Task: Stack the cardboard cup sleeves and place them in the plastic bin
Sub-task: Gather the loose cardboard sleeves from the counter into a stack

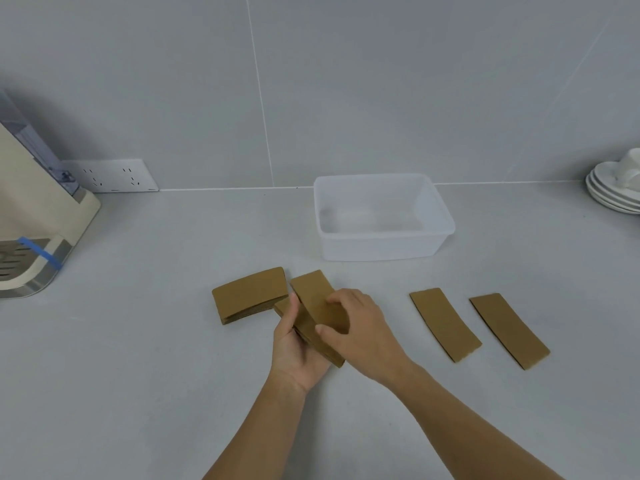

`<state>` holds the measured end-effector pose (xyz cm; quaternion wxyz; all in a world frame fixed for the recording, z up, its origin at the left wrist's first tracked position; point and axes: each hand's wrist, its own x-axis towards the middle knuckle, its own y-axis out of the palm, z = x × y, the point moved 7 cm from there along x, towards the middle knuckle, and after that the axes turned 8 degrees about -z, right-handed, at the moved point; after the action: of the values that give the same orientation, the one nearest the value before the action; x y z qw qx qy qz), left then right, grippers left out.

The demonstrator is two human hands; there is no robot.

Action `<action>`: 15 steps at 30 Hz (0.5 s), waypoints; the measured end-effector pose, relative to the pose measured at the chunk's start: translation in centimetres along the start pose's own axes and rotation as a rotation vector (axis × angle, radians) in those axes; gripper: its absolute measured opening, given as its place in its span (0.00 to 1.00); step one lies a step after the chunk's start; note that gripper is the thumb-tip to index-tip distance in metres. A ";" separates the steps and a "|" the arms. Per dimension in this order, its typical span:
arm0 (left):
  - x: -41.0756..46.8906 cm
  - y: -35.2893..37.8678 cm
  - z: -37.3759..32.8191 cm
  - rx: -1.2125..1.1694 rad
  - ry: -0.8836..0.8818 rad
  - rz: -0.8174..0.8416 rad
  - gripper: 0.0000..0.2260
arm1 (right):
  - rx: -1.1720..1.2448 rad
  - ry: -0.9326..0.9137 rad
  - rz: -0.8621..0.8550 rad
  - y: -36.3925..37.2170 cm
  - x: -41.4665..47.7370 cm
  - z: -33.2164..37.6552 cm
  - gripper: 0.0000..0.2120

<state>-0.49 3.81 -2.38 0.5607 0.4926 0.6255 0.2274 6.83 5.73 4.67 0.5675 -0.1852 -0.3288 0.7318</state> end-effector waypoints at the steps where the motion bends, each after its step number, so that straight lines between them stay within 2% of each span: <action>1: 0.0 0.1 0.0 -0.010 -0.001 -0.004 0.24 | -0.006 -0.018 0.019 0.4 -0.2 0.0 0.20; 10: 0.6 0.4 0.9 0.030 0.015 -0.052 0.20 | -0.082 -0.115 0.030 0.9 -1.4 -1.1 0.19; 15: 0.9 0.2 2.6 0.109 -0.026 -0.098 0.12 | -0.112 -0.092 0.158 0.5 -1.7 -2.7 0.20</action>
<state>2.14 4.01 -3.35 0.5515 0.4940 0.6530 0.1591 8.72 4.82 2.20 0.4808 -0.2082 -0.3793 0.7626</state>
